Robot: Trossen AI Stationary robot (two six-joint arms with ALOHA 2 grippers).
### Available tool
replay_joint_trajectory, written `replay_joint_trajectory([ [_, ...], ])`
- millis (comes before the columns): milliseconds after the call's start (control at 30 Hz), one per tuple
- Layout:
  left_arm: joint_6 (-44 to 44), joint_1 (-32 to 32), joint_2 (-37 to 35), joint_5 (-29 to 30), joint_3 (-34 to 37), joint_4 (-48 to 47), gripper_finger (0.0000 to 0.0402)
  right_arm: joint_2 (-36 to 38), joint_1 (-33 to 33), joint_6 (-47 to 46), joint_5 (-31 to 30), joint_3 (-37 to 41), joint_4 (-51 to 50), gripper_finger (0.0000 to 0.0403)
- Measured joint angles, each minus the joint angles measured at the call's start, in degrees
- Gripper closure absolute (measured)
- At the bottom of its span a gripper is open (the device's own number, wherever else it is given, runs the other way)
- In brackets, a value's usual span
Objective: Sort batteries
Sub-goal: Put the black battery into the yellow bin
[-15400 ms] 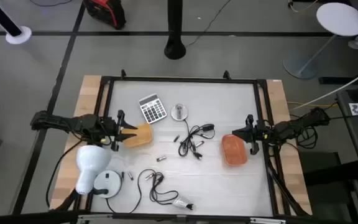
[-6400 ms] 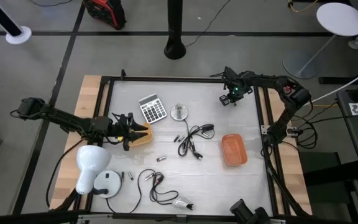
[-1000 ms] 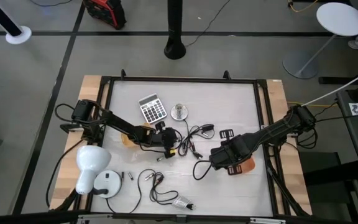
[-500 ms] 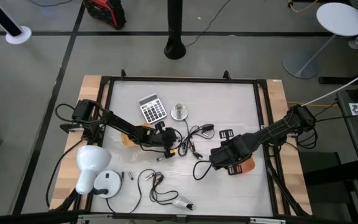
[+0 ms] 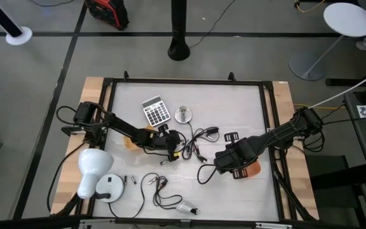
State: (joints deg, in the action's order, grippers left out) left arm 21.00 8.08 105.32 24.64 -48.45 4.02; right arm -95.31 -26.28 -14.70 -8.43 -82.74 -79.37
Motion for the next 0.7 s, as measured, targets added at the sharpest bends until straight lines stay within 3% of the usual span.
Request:
replay_joint_trajectory([
  [433, -2.1, 0.0, -9.0, -0.4, -0.1, -1.4, 0.0377, 0.0, 0.0, 0.1, 0.0, 0.0, 4.4, 0.0269],
  [700, -1.3, 0.8, -21.6, -2.9, -0.2, -13.7, 0.0375, 0.0, 0.0, 1.2, -2.1, 0.0, 9.2, 0.0269],
])
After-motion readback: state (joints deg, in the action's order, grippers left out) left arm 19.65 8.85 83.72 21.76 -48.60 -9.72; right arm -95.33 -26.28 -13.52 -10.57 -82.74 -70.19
